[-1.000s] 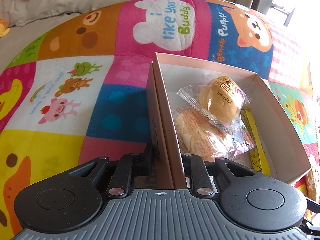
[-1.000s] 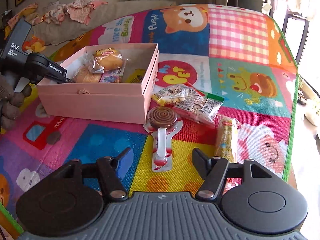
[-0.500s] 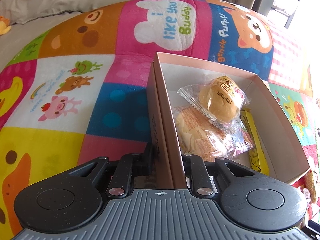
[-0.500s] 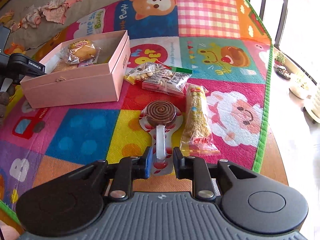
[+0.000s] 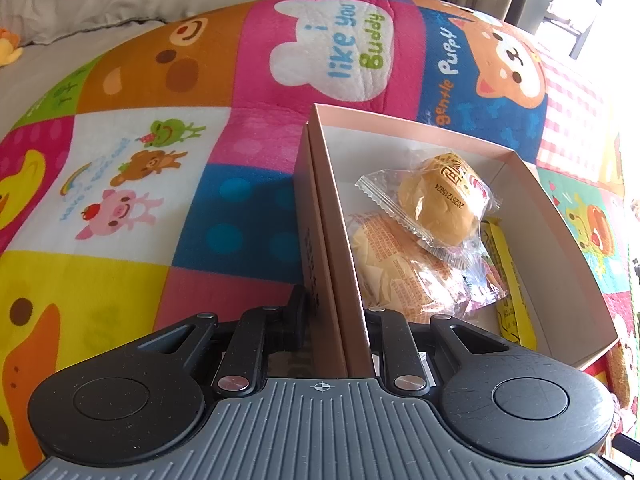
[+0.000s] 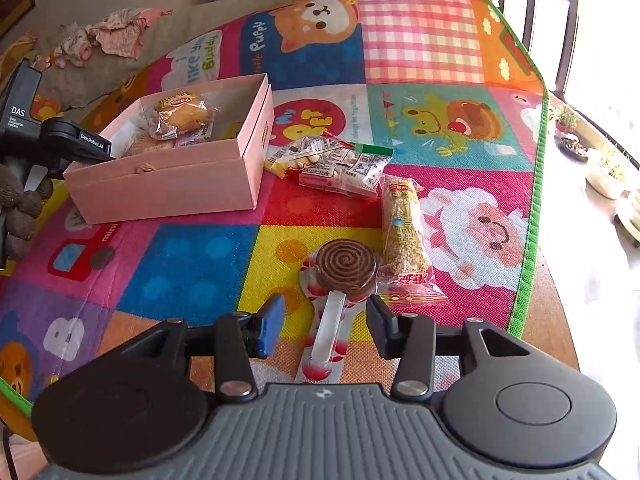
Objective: Organize objects
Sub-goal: 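Move the right gripper to the brown swirl lollipop and grasp it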
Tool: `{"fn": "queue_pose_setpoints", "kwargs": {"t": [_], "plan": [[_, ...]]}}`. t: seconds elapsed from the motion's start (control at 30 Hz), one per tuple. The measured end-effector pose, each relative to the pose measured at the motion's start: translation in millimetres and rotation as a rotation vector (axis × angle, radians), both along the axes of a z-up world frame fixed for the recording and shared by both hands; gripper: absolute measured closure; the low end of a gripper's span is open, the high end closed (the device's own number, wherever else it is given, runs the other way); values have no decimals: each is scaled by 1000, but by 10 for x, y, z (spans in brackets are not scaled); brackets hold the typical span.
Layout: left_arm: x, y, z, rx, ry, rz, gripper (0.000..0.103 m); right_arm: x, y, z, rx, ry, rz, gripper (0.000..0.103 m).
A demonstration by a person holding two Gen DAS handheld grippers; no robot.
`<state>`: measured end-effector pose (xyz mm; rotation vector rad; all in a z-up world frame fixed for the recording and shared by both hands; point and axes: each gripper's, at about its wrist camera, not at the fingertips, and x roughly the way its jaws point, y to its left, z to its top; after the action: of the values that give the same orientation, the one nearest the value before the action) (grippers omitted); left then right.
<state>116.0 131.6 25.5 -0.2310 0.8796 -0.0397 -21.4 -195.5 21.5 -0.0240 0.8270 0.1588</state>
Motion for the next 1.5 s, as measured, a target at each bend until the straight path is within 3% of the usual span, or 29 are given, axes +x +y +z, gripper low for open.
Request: {"fn": "queue_pose_setpoints", "kwargs": {"t": [0.07,0.13,0.23,0.3,0.53,0.8,1.07,1.5], "plan": [[-2,2,-3,-1,-2,-1,82,21,27,-56,0,0,-9,51],[-1,7,-5,-3,-2,-3,82,42,71,-76,-14,-12,-14,37],[5,11,-3,-4,-1,-4,82,120,98,-128,-37,-31,-39,24],[2,10,-3,-3,-1,-5,82,176,89,-146,-31,-39,-49,22],[1,5,-3,-5,1,5,82,183,120,-155,-20,-49,-45,20],[-3,12,-6,-14,-1,9,82,-25,425,-153,12,-46,94,13],[-3,12,-4,-14,-2,8,82,162,319,-174,-24,-53,6,11],[-2,10,-4,-13,-2,8,82,432,402,-186,-47,-72,22,11]]}}
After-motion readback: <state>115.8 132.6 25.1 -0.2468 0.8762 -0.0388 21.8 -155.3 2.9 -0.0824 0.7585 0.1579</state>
